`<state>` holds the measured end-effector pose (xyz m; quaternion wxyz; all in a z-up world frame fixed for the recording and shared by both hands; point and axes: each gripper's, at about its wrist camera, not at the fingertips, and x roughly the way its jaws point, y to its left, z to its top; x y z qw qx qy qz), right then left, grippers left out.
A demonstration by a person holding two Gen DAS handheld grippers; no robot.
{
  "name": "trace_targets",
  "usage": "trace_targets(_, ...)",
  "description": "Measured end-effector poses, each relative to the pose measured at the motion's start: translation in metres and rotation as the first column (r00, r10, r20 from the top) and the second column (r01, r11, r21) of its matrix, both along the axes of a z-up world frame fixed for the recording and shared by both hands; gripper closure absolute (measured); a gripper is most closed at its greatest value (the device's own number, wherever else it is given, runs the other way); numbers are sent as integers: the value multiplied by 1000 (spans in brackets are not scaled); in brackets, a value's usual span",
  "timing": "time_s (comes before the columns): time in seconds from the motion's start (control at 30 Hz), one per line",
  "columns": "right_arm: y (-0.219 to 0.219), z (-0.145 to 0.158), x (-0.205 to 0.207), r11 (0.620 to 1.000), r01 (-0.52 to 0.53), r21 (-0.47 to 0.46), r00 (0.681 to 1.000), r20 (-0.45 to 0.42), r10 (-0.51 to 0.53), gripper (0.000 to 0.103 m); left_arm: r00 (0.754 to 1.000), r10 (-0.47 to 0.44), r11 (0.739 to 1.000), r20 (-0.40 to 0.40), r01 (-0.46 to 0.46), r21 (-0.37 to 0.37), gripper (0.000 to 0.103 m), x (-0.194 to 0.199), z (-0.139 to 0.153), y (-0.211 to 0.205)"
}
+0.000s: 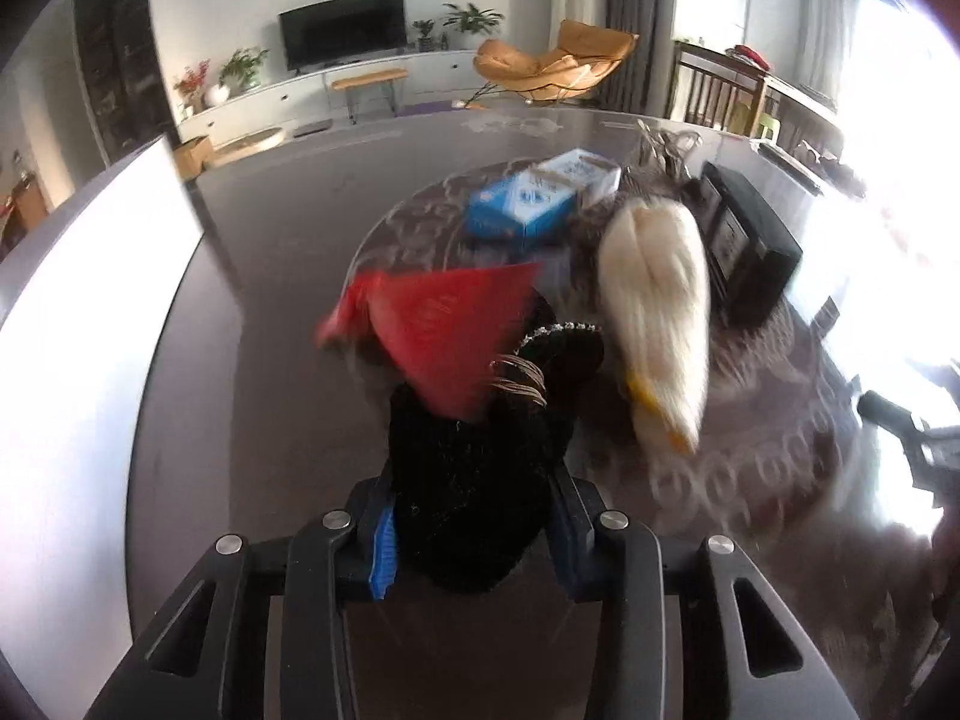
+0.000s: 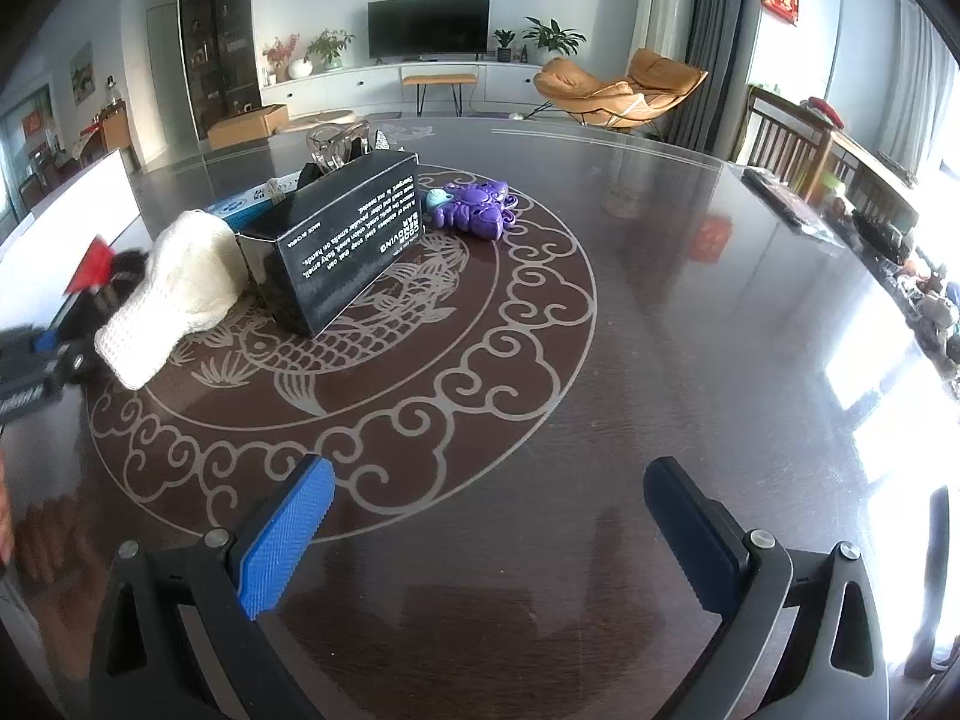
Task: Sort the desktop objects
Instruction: 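Grasp the black knitted toy with the left tool and lift it, then grasp the white knitted toy with the right tool while the left tool holds the black toy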
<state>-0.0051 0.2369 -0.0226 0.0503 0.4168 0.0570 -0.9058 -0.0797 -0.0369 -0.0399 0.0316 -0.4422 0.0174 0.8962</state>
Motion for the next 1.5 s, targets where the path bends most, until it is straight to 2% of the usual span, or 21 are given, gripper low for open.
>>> trace_targets(0.13, -1, 0, 0, 1000, 0, 2, 1000, 0, 0, 0, 998, 56, 998, 21, -56, 12, 60, 50, 1, -2)
trace_targets(0.2, -2, -1, 0, 1000, -1, 7, 1000, 1, 1, 0, 998, 63, 998, 31, -63, 22, 47, 69, -1, -4)
trace_targets(0.27, -3, -1, 0, 1000, -1, 19, 1000, -1, 1, 0, 997, 64, 998, 32, -65, 17, 19, 77, -1, -8)
trace_targets(0.3, -4, -1, 0, 1000, -1, 25, 1000, -1, 2, 0, 998, 63, 998, 26, -64, 12, 16, 78, 0, -9)
trace_targets(0.37, -7, -1, 1, 999, -2, 39, 1000, -2, 2, 0, 999, 54, 999, 9, -54, 5, 15, 78, 1, -11)
trace_targets(0.47, -10, -2, 2, 998, 0, 60, 1000, -5, 1, 0, 999, 24, 999, 31, -25, 26, 15, 63, 0, -9)
trace_targets(0.57, -11, -2, 2, 998, -2, 67, 1000, -5, 2, 0, 999, 4, 1000, 51, -3, -9, 13, 55, -9, -2)
trace_targets(0.7, -10, -1, 3, 998, 0, 59, 1000, -3, 0, 0, 999, 18, 1000, 41, -18, -3, 10, 50, -11, -5)
trace_targets(0.77, -10, -1, 3, 998, -1, 59, 1000, -3, 1, 0, 998, 34, 999, 52, -34, -4, 1, 47, -13, -9)
trace_targets(0.8, -10, -1, 4, 998, -3, 59, 1000, -3, 3, 0, 997, 42, 999, 58, -42, -1, 0, 47, -14, -11)
trace_targets(1.2, -7, -1, 3, 999, -1, 53, 1000, -4, 1, 0, 998, 29, 1000, 62, -29, -1, 0, 47, -15, -13)
trace_targets(1.5, -6, 0, 3, 999, 0, 49, 1000, -4, 0, 0, 991, 120, 993, 57, -120, 1, 0, 45, -14, -25)
